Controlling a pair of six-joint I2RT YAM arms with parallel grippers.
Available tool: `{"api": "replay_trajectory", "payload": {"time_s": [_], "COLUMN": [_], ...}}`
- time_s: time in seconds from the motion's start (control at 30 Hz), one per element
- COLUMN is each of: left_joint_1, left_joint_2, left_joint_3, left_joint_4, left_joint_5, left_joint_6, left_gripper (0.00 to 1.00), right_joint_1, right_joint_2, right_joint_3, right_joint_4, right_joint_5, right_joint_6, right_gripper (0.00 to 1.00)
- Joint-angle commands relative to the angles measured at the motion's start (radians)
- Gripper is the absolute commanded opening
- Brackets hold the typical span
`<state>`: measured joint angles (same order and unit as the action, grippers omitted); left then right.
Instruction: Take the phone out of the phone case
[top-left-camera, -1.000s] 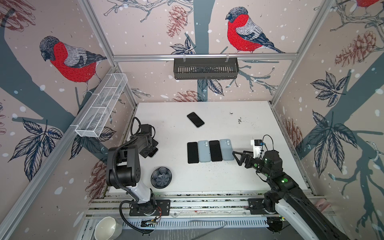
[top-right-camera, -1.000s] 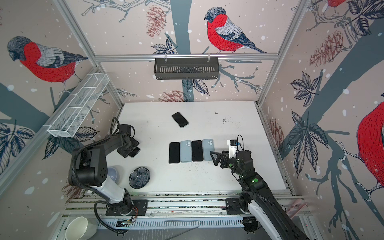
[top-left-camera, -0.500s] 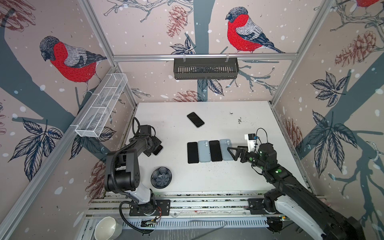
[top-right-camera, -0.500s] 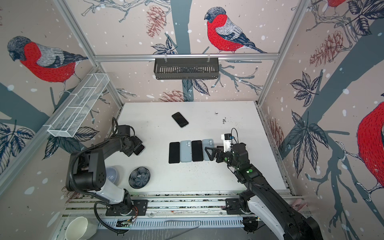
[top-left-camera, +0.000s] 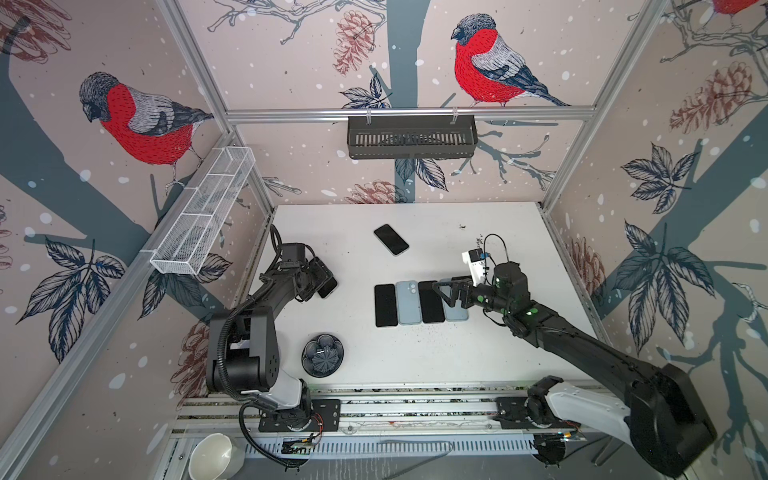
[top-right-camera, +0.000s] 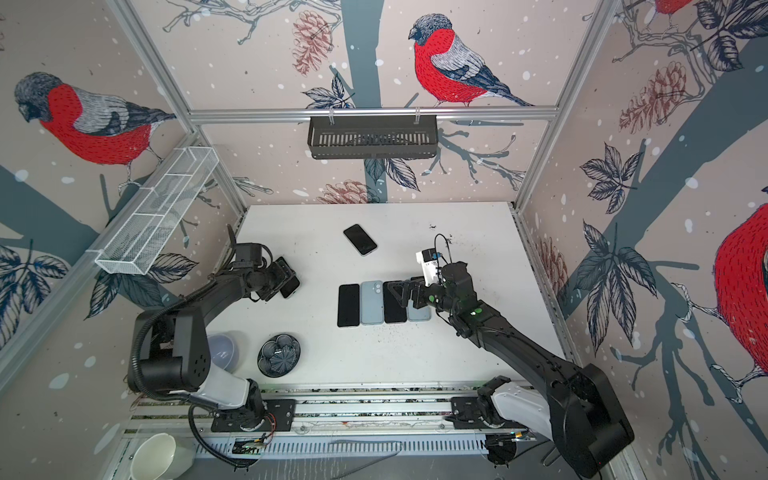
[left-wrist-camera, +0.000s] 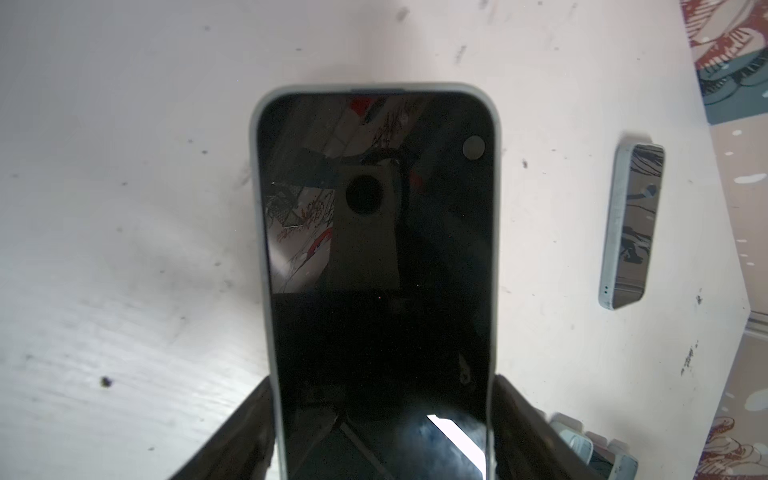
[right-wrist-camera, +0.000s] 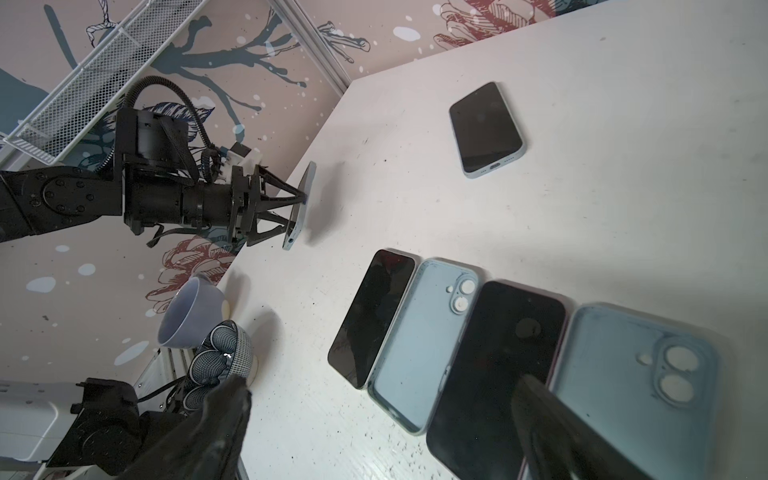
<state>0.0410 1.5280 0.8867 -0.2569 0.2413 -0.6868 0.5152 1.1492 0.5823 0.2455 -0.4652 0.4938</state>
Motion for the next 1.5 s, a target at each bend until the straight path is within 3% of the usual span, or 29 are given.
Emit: {"api": "replay_trajectory", "payload": {"time_s": [0.0,0.2,0.4,0.6,0.93,1.13,1.47], "left_joint_1": [-0.048,-0.166,-0.358,-0.51,-0.676,-0.717,-0.766], "left_joint_2": [-0.015,-0.064,-0.125,-0.15,-0.158,-0.181,-0.201], "left_joint_3": [0.048,0.105,0.177,0.2,0.206,0.17,0.12], "left_joint_4": [0.028,0.012,-0.004,0.027,0.062,0.103,0.154], "left_joint_5": [-0.011,-0.081,-0.274,-0.383,-0.477,-0.483,-0.513], "left_joint_6": [0.034,0.044,0.068,0.05,0.019,-0.004,-0.017], "left_gripper": [0.56,0.54,0.54,0.53,0.52,0.52,0.51], "right_joint_1": [0.03,0.086,0.128,0.145,0.148,0.137,0.136], "right_joint_2": [0.049,0.164,0.275,0.347,0.439,0.475,0.517], "right_joint_3": [0.047,0.106,0.174,0.225,0.297,0.333,0.363], "right_joint_4": [0.067,0.129,0.165,0.221,0.22,0.236,0.253], "right_joint_5": [-0.047,-0.092,-0.119,-0.154,-0.17,-0.182,-0.224], "right_joint_6": [-0.03,-0.02,-0.009,0.006,0.0,0.026,0.062], "right_gripper": [1.0,1.0,0.96,0.9,0.79,0.69,0.34]}}
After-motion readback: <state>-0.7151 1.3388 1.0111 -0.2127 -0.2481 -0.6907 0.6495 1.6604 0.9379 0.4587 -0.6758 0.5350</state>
